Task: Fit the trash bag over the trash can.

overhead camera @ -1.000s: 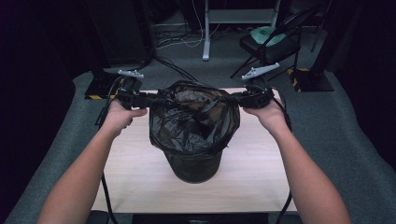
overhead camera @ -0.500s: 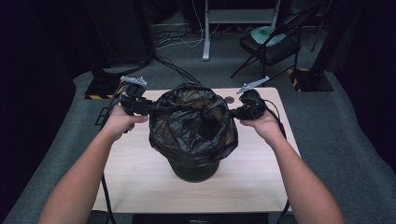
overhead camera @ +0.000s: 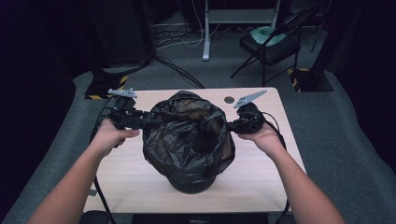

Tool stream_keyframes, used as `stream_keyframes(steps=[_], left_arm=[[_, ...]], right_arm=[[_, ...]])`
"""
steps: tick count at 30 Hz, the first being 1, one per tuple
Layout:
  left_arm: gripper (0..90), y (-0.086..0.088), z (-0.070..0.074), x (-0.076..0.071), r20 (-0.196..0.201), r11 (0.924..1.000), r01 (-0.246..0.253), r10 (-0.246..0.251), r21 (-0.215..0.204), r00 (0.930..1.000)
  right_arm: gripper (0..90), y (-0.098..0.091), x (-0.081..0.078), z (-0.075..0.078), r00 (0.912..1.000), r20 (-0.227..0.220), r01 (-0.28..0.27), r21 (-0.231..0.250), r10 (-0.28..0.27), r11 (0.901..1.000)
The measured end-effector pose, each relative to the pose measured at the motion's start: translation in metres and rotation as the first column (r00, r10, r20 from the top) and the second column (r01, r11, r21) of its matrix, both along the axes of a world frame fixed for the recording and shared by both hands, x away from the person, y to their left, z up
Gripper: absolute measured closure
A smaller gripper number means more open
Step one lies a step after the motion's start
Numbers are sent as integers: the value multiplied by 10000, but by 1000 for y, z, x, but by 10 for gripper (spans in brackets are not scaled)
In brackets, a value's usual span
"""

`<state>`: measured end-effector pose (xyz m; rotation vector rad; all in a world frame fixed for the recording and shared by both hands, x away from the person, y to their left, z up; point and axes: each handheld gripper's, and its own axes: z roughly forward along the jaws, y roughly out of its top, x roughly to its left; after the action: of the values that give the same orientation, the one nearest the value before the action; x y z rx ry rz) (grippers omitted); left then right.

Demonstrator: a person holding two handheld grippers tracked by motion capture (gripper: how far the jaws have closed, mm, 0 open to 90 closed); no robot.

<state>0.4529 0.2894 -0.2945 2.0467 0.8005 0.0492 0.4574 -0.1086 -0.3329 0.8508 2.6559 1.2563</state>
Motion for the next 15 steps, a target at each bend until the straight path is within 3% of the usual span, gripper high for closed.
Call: stream_keyframes(steps=[3,7,9,13,15], left_arm=[[379,6,12,1,293,9991,-390,395,-149,9988],[375,8,24,10,512,9977,-670,671,-35,9964],[398,6,28,16,493,9976,-694,697,-67,9964],[431,2,30,28,481,9972,-744,744,-12,9961],[508,-1,30,33,440,9984,-572,571,0,9974]], right_arm=[[860,-4,0,4,9996,178,226,52,-227,9997],[832,-10,2,12,9985,291,465,226,-472,9987],[821,-13,2,15,9979,321,546,342,-557,9979],[717,-18,3,22,9967,358,707,501,-725,9962],[688,-19,3,24,9959,423,777,555,-801,9954]])
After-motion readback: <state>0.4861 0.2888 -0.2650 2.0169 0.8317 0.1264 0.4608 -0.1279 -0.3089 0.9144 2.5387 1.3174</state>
